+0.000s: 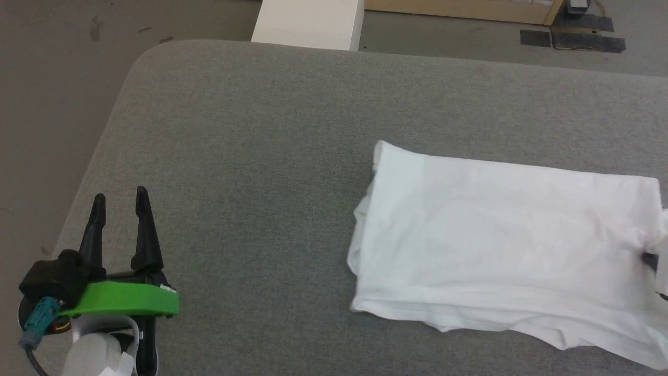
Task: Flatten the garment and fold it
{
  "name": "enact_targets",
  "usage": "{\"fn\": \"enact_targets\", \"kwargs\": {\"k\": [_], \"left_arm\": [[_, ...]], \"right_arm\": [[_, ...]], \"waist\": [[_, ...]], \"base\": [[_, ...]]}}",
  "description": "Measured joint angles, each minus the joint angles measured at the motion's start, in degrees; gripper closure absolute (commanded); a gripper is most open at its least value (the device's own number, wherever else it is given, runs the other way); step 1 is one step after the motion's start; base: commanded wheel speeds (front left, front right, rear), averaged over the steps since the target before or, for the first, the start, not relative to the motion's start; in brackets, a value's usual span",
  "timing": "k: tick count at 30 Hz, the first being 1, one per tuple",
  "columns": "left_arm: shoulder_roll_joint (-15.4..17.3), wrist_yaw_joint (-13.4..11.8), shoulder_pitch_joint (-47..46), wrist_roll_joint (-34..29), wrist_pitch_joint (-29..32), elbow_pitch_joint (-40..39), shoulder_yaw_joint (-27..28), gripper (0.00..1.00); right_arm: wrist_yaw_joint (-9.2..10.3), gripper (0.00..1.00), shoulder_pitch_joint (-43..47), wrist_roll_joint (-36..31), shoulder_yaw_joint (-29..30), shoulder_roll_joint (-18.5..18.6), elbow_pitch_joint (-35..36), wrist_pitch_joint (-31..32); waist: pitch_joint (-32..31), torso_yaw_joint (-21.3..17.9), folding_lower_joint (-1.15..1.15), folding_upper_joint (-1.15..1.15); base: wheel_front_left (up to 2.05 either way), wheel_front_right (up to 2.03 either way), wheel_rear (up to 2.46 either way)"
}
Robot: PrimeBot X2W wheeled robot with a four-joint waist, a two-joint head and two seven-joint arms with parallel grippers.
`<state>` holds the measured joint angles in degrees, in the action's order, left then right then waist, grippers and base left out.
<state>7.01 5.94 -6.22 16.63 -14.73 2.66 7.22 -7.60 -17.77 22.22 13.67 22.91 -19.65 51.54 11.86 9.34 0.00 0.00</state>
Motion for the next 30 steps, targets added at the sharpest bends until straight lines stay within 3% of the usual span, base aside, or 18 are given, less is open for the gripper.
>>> {"fn": "enact_targets", "kwargs": {"k": [4,7,14,18,24,30], "left_arm": [[-0.30,0.33,0.06,-0.01,0.00,0.66,0.02,0.00],[-0.46,0.46,0.41,-0.23,0.00,0.89,0.22,0.00],[-0.56,0.66,2.29,-0.47,0.00,1.21,0.57,0.00],[-0.75,0.93,2.67,-0.47,0.00,1.26,0.29,0.00],[-1.21,1.08,2.65,-0.42,0.00,1.32,-0.97,0.00],[-1.37,1.11,2.58,-0.14,0.00,2.18,-2.15,0.00]], "right_arm": [[0.01,1.00,0.08,-4.95,2.14,0.11,1.62,0.43],[0.02,1.00,0.15,-5.64,-1.23,0.34,6.08,1.96],[0.02,1.00,0.70,-1.05,-10.28,2.80,21.58,9.28],[0.02,1.00,0.86,1.88,-14.06,1.14,27.41,12.92],[0.02,1.00,-0.58,3.05,-19.51,-3.27,27.39,13.29],[0.02,1.00,-4.85,2.52,-25.21,-8.35,19.67,9.09]], "waist": [[-0.77,-0.07,0.00,0.00],[-1.59,-0.11,0.00,0.00],[-3.85,-0.75,0.00,0.00],[-4.84,-1.01,0.00,0.00],[-4.49,0.03,0.00,0.00],[-3.34,1.99,0.00,0.00]], "base": [[0.00,0.00,0.00],[0.00,0.00,0.00],[0.00,0.00,0.00],[0.00,0.00,0.00],[0.00,0.00,0.00],[0.00,0.00,0.00]]}}
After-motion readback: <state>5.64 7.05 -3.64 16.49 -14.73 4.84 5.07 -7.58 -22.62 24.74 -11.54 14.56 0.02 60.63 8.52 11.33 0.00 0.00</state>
